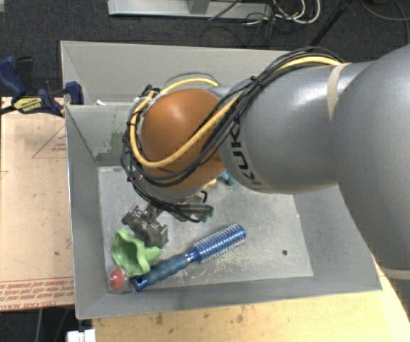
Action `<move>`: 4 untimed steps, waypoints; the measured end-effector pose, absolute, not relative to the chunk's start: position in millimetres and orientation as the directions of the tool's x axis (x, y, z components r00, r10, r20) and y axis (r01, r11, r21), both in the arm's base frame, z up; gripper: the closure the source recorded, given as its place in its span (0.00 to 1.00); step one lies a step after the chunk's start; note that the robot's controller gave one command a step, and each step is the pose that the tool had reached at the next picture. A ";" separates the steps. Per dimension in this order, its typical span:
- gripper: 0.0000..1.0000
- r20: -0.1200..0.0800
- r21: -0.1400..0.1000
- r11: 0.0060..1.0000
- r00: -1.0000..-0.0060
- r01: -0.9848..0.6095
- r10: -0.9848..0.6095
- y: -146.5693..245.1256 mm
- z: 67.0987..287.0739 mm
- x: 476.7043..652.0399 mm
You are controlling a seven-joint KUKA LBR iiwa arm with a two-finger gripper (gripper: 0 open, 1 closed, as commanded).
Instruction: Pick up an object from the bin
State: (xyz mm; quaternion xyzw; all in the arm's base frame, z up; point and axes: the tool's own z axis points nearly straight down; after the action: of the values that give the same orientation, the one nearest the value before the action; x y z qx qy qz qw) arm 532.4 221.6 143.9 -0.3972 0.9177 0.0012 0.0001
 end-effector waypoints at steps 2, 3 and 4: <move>0.00 -0.001 0.001 0.644 -0.644 -0.765 -0.765 172.8 173.7 502.5; 0.00 -0.006 -0.004 0.611 -0.611 -0.791 -0.791 178.1 91.6 498.2; 1.00 -0.002 0.000 0.609 -0.609 -0.793 -0.793 178.8 91.6 496.2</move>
Offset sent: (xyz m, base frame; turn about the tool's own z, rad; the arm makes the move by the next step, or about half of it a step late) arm -0.0303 -0.0492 0.0300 -0.0579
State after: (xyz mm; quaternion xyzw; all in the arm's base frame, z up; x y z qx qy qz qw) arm 496.2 178.8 91.6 -0.4419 0.8971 0.0005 0.0011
